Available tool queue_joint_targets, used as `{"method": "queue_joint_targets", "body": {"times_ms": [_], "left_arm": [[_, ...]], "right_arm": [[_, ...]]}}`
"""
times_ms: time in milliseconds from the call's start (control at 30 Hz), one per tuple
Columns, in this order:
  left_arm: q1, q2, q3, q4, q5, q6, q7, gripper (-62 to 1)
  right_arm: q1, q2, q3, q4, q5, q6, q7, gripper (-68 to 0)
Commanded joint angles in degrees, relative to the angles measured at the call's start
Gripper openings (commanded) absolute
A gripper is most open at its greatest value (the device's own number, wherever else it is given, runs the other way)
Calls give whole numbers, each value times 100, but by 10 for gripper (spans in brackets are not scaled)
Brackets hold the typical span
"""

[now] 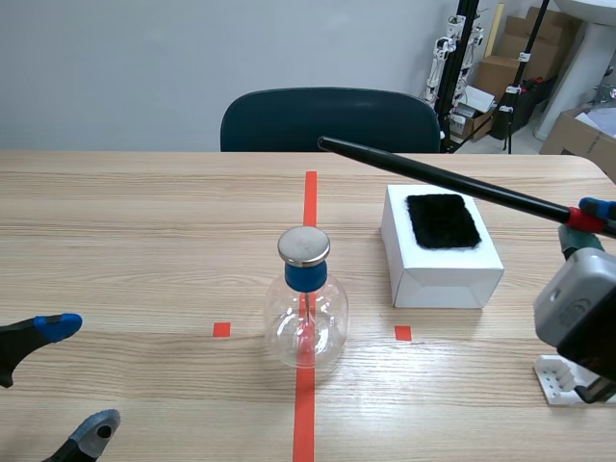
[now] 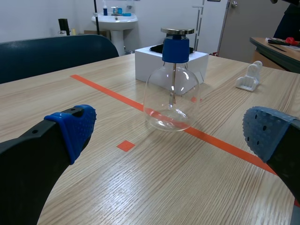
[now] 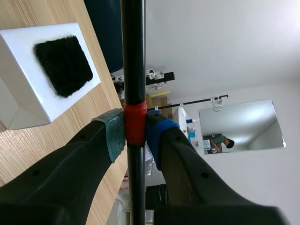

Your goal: Do the electroscope experiment. rub the rod on the fur

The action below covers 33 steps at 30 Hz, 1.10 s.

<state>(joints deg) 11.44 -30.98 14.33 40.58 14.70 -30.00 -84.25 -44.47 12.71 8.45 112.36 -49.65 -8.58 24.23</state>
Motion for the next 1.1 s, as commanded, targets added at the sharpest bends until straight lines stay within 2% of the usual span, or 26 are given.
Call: {"method": "queue_joint_targets", "body": {"times_ms": [0,267,567,667,833,1067], "left_arm": [[-15,-66,-42,31,-72,28,-83,14],[-15,-66,-42,31,-72,28,-83,14],[-15,-66,-42,31,-72,28,-83,14],[-15,-66,-42,31,-72,28,-83,14],[-17,-66,-42,31,-72,28,-83,14],[-17,-66,-42,31,-72,28,-85,14]], "right_arm": [[50,-2,48,144,39,-83,11,-607],[125,116,63,146,37,-90,-289,-607],[680,680,63,146,37,-155,-1545,-607],[857,970,63,146,-7,-262,-1915,-607],[1130,1593,63,146,-155,-258,-2302,-607],[1504,2861,52,142,-70,-192,-2809,-607]]}}
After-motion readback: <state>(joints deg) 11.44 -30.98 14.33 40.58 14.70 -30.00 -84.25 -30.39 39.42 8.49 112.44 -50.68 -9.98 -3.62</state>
